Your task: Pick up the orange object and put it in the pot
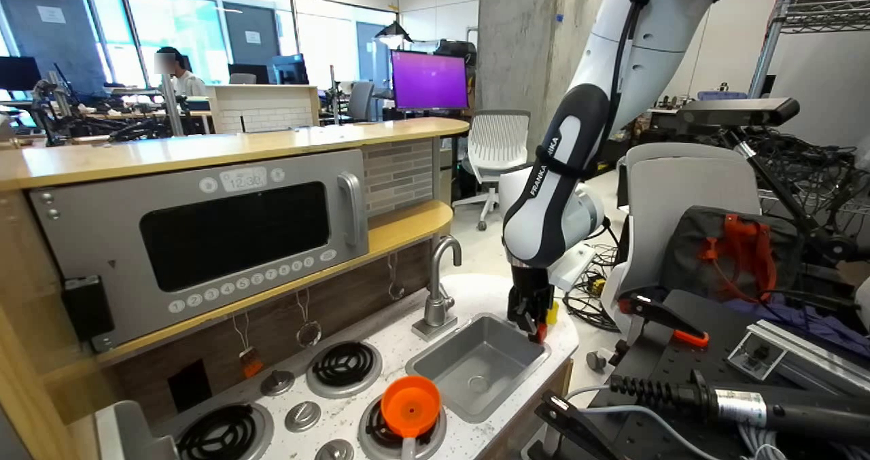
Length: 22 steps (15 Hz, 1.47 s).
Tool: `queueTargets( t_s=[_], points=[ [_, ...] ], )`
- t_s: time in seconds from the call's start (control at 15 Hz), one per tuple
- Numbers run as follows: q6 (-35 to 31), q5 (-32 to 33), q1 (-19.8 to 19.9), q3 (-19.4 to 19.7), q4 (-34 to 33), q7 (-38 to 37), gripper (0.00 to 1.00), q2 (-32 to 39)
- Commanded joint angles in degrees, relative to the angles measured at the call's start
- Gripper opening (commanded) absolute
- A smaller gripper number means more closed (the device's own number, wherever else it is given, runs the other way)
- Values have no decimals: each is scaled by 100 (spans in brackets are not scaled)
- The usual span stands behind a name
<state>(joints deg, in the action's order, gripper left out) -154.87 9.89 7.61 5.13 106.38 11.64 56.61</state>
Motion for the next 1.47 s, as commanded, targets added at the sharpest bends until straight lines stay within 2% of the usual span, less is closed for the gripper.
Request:
queueTargets(
  t_s=[0.0, 0.2, 0.47, 0.73, 1.07, 1.4],
  points=[
    [38, 132, -134, -147, 691, 197, 9, -696],
    [77, 201, -378, -165, 1155, 143, 9, -1172],
    [58, 460, -985, 2, 1740, -240, 9, -1756],
    [225, 377, -1362, -169, 2144, -575, 9, -2157],
    [142, 143, -1752, -344, 2236, -1405, 9, -2204],
    [9, 17, -2185, -283, 2003, -2407, 9, -1883]
  ],
)
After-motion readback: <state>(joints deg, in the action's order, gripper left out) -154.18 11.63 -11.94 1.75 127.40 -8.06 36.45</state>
